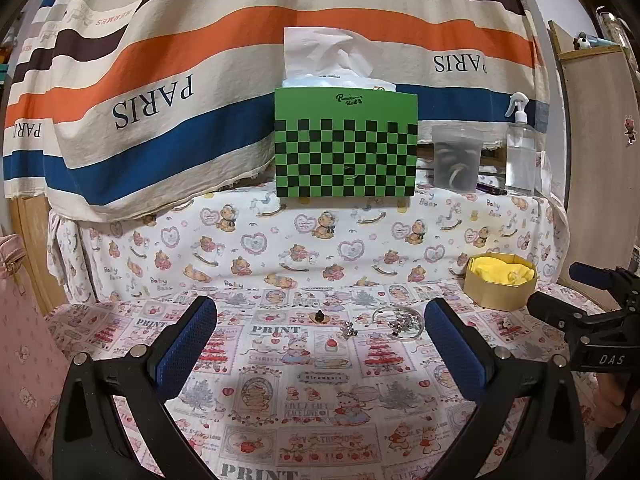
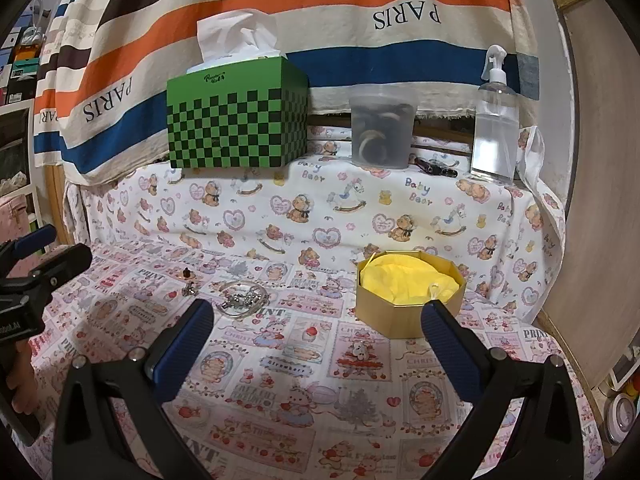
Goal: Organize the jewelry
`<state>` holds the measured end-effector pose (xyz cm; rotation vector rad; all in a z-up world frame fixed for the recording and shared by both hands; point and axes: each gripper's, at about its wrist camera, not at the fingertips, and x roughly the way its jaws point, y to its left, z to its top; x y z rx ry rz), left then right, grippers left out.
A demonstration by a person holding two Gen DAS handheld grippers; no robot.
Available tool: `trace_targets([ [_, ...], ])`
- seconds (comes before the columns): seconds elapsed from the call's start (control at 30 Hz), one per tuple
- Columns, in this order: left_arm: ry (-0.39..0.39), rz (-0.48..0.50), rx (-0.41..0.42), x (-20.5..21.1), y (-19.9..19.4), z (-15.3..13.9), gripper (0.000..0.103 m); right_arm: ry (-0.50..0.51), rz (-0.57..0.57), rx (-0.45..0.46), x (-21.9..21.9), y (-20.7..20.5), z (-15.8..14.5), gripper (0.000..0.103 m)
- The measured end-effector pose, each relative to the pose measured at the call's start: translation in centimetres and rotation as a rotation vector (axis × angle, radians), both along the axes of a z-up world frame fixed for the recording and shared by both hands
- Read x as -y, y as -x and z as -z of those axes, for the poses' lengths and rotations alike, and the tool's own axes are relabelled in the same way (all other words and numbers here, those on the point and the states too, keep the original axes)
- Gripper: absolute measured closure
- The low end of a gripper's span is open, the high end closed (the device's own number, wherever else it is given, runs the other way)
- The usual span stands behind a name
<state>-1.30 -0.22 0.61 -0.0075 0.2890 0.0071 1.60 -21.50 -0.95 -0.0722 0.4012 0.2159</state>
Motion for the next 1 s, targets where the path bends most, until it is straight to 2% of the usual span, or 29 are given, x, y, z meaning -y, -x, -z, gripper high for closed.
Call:
trace_targets([
  [1.0, -0.003, -0.001, -0.015, -0.22, -0.24, 0.11, 0.0, -0.006, 0.028, -0.029, 0.26, -0.71, 0.24, 0.0],
])
